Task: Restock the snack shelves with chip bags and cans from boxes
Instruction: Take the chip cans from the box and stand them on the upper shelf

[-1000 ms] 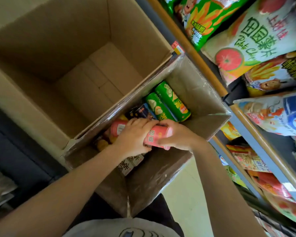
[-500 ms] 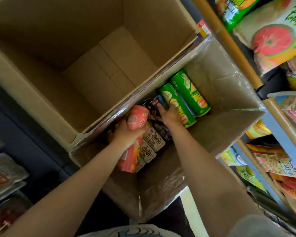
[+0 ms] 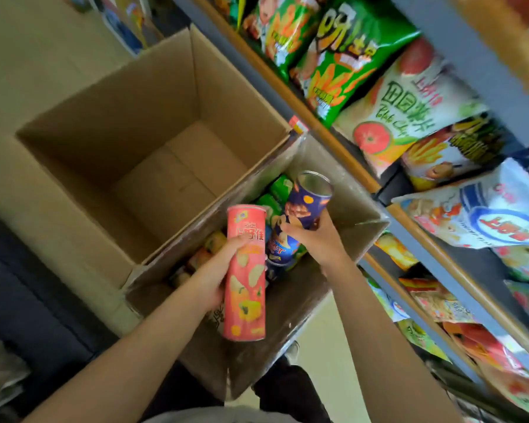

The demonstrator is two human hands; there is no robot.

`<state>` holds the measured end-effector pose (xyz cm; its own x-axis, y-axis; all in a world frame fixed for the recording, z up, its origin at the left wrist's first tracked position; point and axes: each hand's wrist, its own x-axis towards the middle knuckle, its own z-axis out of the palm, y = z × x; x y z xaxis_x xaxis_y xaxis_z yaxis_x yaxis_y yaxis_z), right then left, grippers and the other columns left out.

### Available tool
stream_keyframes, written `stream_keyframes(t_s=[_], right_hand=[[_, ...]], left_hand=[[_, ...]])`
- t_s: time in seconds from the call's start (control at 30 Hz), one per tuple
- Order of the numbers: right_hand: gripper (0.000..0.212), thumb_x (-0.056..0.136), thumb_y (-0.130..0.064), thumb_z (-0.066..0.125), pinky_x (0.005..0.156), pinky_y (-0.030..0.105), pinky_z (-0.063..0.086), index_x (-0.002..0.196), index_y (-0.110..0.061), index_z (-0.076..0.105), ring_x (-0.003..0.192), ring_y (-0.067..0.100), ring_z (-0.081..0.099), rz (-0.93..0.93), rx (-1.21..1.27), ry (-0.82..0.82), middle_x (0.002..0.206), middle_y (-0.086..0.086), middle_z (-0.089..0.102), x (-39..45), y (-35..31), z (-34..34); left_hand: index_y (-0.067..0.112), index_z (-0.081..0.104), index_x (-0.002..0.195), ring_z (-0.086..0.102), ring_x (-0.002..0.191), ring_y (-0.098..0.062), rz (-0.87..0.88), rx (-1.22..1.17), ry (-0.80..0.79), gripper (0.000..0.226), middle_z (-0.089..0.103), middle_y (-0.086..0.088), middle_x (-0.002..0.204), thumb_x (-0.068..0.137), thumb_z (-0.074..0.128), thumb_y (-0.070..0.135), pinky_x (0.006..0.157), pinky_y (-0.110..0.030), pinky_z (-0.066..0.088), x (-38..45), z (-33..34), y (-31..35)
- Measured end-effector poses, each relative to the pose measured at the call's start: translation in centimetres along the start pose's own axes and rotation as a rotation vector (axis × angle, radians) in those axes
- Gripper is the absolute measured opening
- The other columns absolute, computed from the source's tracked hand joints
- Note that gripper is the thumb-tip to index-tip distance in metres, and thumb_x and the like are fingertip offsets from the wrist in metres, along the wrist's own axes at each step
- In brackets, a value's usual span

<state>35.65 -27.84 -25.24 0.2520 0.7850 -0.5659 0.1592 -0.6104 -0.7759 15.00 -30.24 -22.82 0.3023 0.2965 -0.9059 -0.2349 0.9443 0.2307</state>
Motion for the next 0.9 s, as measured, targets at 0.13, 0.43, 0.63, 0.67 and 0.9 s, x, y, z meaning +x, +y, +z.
stream_keyframes(t_s=[0.13,0.43,0.63,0.67,0.9], right_hand=[[0.088,0.053,-0.042,0.097,0.09,0.027,0.054,0.129,-0.016,0.059,0.111,0.008,0.065,-0.239,0.031,0.011,0.122,0.005,0.068,-6.4,-5.3,-6.5],[0.057,0.093,0.0,0.06,0.112,0.028,0.039,0.141,-0.031,0.053,0.14,0.011,0.04,-0.817,-0.219,0.002,0.146,0.009,0.045,-18.8,-9.7,-22.3],[0.026,0.099,-0.018,0.057,0.063,0.012,0.046,0.117,-0.032,0.071,0.081,-0.003,0.062,-0.631,0.256,0.007,0.12,-0.015,0.067,-26.8,-9.9,-30.2],[0.029,0.096,-0.026,0.062,0.066,0.011,0.047,0.124,-0.033,0.065,0.087,-0.004,0.063,-0.666,0.305,0.008,0.115,-0.021,0.067,-28.6,-9.6,-31.2],[0.059,0.08,-0.035,0.068,0.079,0.012,0.048,0.135,-0.026,0.048,0.095,0.001,0.068,-0.846,0.279,0.228,0.117,-0.006,0.071,-35.5,-11.3,-38.4]], left_hand=[[0.007,0.078,0.101,0.06,0.117,-0.049,0.095,-0.178,-0.274,0.074,0.061,-0.029,0.129,0.057,0.08,0.066,0.09,-0.053,0.055,-5.5,5.8,2.0],[0.012,0.08,0.072,0.071,0.058,-0.022,0.476,-0.061,-0.471,0.056,0.074,-0.011,0.072,0.08,0.05,0.058,0.05,-0.028,0.057,-17.3,22.5,-0.6],[0.008,0.078,0.096,0.073,0.068,-0.024,0.629,0.032,-0.56,0.094,0.076,-0.014,0.085,0.017,0.094,0.056,0.057,-0.031,0.059,-21.2,29.1,-7.3],[0.007,0.079,0.095,0.072,0.067,-0.024,0.664,0.04,-0.584,0.096,0.076,-0.013,0.084,0.013,0.095,0.055,0.057,-0.03,0.059,-22.0,30.5,-8.3],[0.014,0.081,0.073,0.068,0.055,-0.021,0.857,0.192,-0.822,0.078,0.072,-0.009,0.068,0.012,0.09,0.063,0.05,-0.025,0.054,-29.5,42.1,-13.6]])
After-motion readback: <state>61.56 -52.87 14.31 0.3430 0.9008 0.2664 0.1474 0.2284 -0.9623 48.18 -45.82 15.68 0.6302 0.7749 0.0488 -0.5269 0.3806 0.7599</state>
